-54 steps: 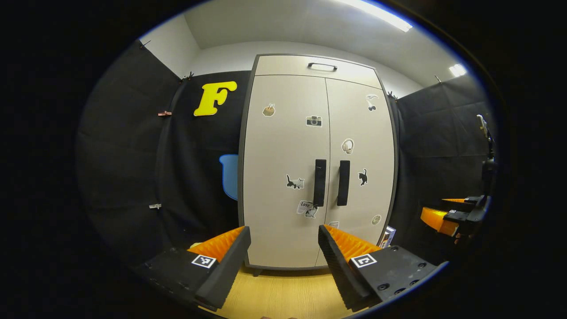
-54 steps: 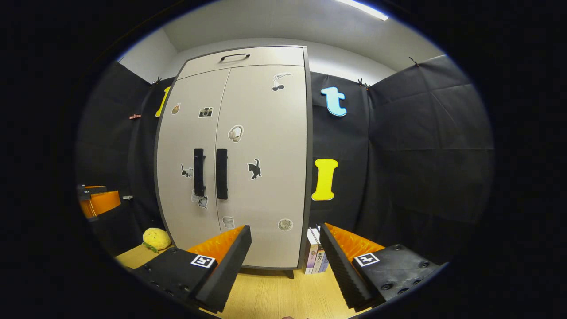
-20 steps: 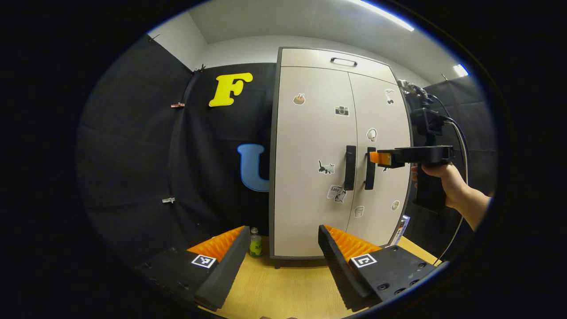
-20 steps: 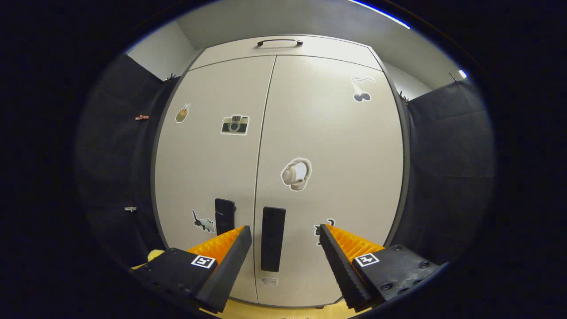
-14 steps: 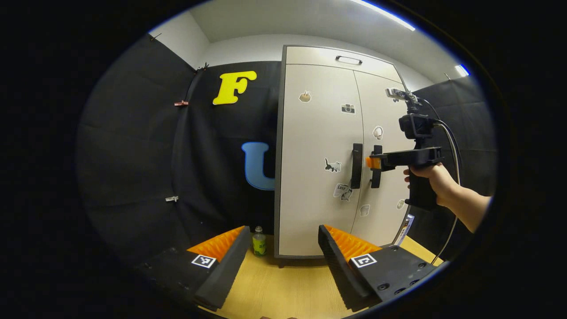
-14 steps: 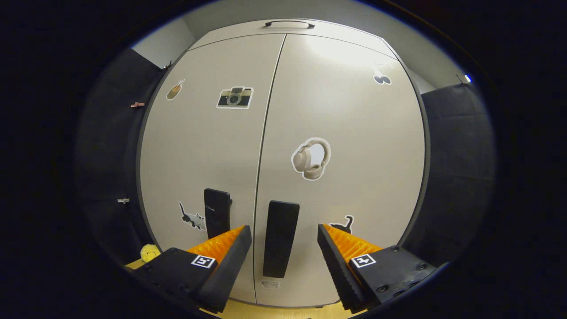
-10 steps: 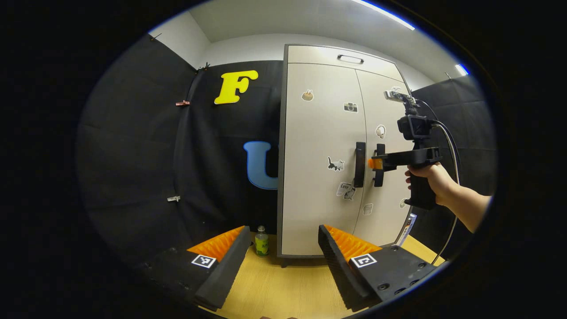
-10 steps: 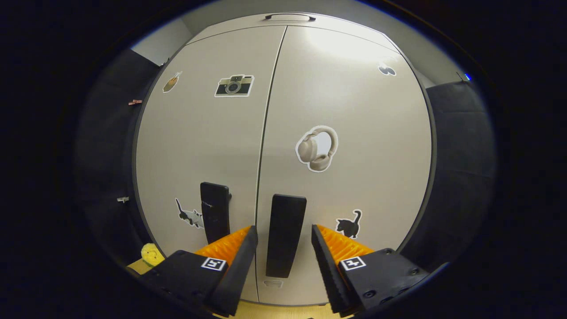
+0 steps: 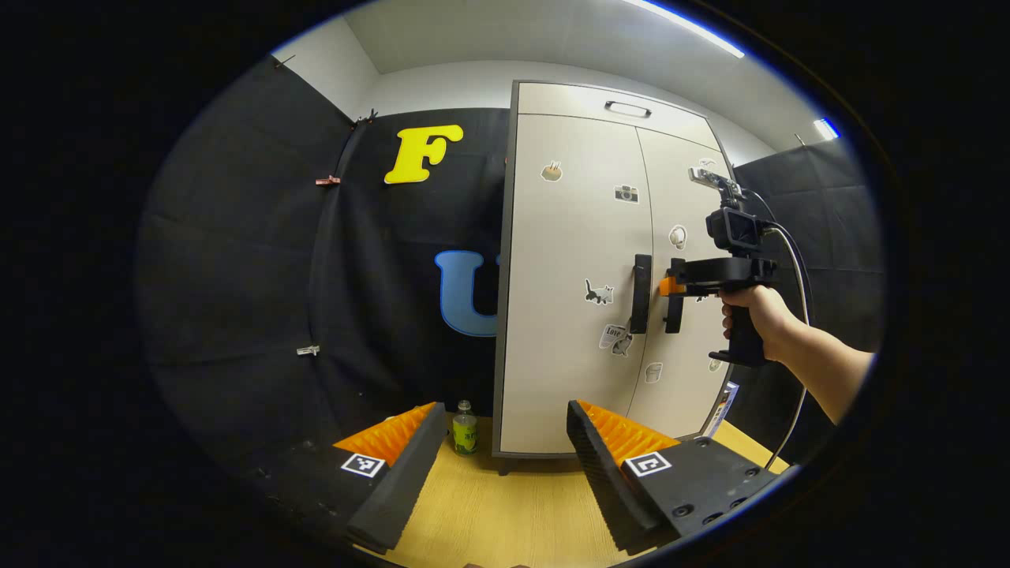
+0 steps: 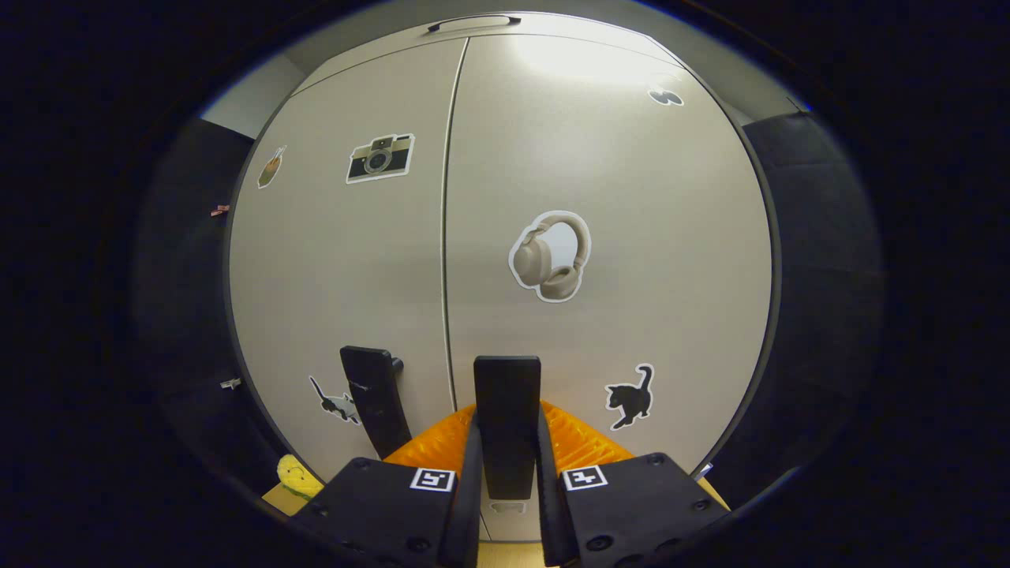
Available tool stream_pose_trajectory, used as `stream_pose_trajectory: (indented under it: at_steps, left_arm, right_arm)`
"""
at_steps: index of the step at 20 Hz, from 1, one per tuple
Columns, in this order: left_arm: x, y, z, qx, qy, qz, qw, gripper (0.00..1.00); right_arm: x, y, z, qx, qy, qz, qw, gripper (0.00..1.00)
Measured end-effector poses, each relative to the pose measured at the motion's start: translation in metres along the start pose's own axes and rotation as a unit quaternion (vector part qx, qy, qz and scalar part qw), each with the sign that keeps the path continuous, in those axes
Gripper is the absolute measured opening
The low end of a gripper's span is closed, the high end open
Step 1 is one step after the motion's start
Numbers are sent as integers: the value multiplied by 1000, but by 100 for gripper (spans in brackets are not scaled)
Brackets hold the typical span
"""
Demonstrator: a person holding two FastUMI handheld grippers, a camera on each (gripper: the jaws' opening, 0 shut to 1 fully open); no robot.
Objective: Open the right door of the double-door shoe cabinet with the right hand, and open the left door with the left hand.
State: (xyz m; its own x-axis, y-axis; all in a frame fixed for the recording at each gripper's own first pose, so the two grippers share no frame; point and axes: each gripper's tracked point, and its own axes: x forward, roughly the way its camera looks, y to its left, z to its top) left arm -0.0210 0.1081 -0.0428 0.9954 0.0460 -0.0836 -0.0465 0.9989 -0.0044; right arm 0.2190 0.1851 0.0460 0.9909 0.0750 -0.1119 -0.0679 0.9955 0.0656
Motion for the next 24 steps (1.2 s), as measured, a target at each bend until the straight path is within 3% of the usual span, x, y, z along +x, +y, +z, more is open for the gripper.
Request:
stream_pose_trajectory:
  at_steps: [3,5,11,24]
  left_arm:
    - [-6,-1,-2,-3,1,-6,1000,95]
    - [-10,-2,-3,-3,1,-10,1000,95]
    - [-18,-11,-1,-3,1,-24,1000,95]
    - [-31,-50,8,6,-5,-63,998,95]
  right_arm:
    - [-3,1,0,-2,5,14,1000,20]
    - [-4,1,-1,-1,11,22,1000,16]
    - [-32,-4,-4,9,10,39,999,16]
    - [-92,-45,-4,0,-2,37,999,15]
